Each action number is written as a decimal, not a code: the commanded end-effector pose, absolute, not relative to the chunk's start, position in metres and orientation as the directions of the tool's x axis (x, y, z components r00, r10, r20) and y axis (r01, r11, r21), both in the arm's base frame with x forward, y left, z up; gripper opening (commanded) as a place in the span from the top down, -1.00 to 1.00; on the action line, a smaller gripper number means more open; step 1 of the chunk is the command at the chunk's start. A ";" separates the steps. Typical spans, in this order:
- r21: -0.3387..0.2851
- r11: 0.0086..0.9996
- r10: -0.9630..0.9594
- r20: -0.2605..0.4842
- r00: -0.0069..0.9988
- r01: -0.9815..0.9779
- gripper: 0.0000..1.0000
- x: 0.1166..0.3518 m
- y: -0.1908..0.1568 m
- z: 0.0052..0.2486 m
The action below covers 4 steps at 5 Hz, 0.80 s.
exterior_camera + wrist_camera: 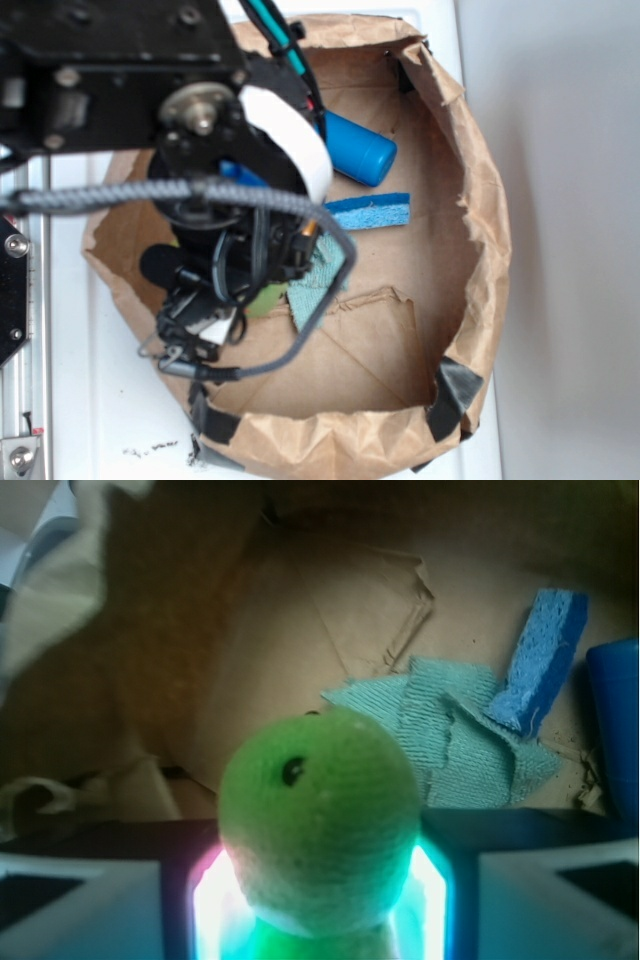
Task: Grab the green animal.
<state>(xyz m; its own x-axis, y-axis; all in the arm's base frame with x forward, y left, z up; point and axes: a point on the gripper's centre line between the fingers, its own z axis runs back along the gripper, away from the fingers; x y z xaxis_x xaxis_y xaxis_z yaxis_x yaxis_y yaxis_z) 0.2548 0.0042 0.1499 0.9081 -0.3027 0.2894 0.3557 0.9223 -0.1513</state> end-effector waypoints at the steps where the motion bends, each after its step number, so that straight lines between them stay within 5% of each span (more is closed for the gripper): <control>1: -0.020 0.990 -0.125 0.356 0.926 0.142 1.00 0.281 -0.002 0.203; 4: 0.086 0.996 0.011 0.271 0.963 -0.035 1.00 0.287 -0.004 0.209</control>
